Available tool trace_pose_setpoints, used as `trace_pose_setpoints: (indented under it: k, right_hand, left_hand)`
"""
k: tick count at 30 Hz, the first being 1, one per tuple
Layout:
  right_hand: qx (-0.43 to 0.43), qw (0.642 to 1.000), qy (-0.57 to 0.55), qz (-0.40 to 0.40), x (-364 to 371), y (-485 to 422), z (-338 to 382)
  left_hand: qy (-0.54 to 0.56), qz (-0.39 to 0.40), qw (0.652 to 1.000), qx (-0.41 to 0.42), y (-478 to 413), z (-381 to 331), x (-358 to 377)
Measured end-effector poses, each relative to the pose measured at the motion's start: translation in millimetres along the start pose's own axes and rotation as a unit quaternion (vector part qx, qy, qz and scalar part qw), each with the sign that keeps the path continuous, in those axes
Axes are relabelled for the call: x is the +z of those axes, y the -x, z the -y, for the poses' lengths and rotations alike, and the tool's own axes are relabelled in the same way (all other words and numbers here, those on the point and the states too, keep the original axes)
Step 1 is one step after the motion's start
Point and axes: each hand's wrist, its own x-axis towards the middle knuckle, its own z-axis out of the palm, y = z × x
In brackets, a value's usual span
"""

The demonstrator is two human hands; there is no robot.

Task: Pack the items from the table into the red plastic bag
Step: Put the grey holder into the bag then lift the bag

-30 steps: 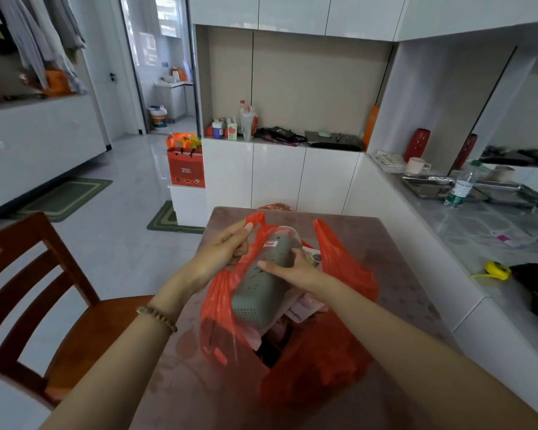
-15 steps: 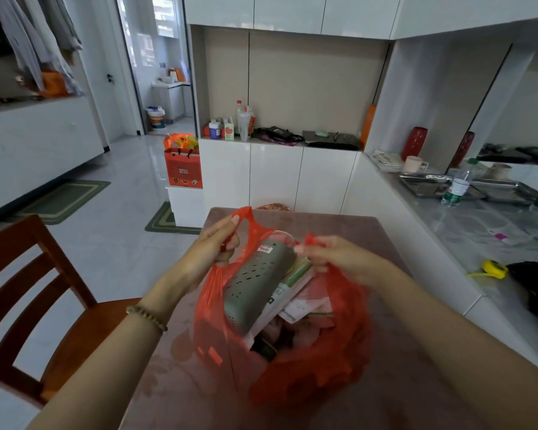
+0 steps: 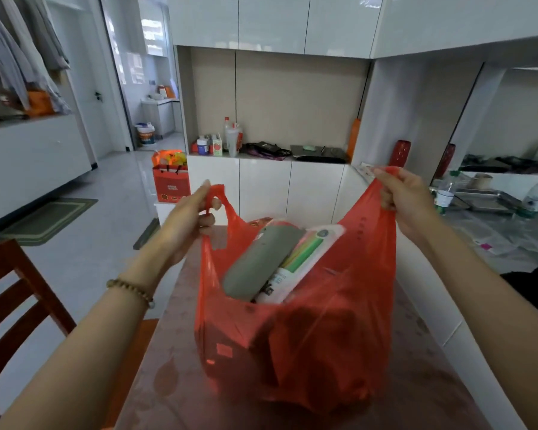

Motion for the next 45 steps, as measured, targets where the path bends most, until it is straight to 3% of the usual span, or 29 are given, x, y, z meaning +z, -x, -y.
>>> trace_pose_setpoints:
  k: [5,9,14,19,20,22,24,26,27,29,32,36,39,41,45]
  right_hand:
    - [-0.020,0.999,0.042,0.016,5.2,-1.8,-6.8]
    - [-0.007,0.989,0.132,0.069,-8.4,8.0,-24.9]
    - [0.005,0.990,0.115,0.085,-12.5,18.9,-28.3]
    - [0.015,0.994,0.082,0.072,-14.0,22.2,-21.9]
    - [0.015,0.994,0.083,0.075,-14.5,22.4,-21.5]
    - [0.014,0.993,0.087,0.078,-15.3,22.4,-21.2]
    - [0.011,0.993,0.089,0.079,-15.7,21.9,-21.4]
    - [0.009,0.994,0.080,0.079,-17.4,21.5,-22.6]
    - [0.011,0.994,0.075,0.081,-19.2,21.7,-23.0]
    - [0.015,0.993,0.074,0.089,-23.8,22.1,-23.5]
    - [0.019,0.992,0.077,0.098,-28.6,23.7,-23.1]
    - [0.020,0.992,0.084,0.094,-28.8,24.1,-23.1]
    - [0.020,0.992,0.082,0.091,-28.5,24.3,-24.2]
    - [0.019,0.993,0.080,0.088,-28.5,24.1,-25.6]
    - [0.021,0.991,0.082,0.106,-27.2,21.9,-26.9]
  left_hand:
    - [-0.060,0.044,0.997,0.032,-8.6,6.3,46.1]
    - [-0.069,0.146,0.987,0.011,-2.4,14.8,61.0]
    - [-0.146,0.210,0.967,-0.017,-5.0,13.6,65.0]
    - [-0.368,0.122,0.921,-0.040,-8.8,10.9,65.5]
    - [-0.419,0.076,0.905,0.009,-8.3,14.9,69.1]
    - [-0.429,0.024,0.884,0.186,-2.3,17.9,90.9]
    - [-0.357,0.120,0.896,0.235,1.3,18.8,125.2]
    - [-0.317,0.231,0.910,0.133,-11.1,38.5,155.9]
    - [-0.339,0.257,0.902,0.078,-20.9,54.9,165.5]
    - [-0.465,0.268,0.844,0.004,-40.3,90.5,169.8]
    - [-0.612,0.257,0.748,-0.011,-54.3,126.0,170.7]
    - [-0.636,0.313,0.703,0.057,-41.1,149.7,184.1]
    - [-0.645,0.343,0.682,0.031,-28.9,169.1,189.6]
    - [-0.626,0.367,0.688,0.016,-20.5,168.8,190.8]
    - [-0.492,0.400,0.773,-0.020,6.7,135.0,177.1]
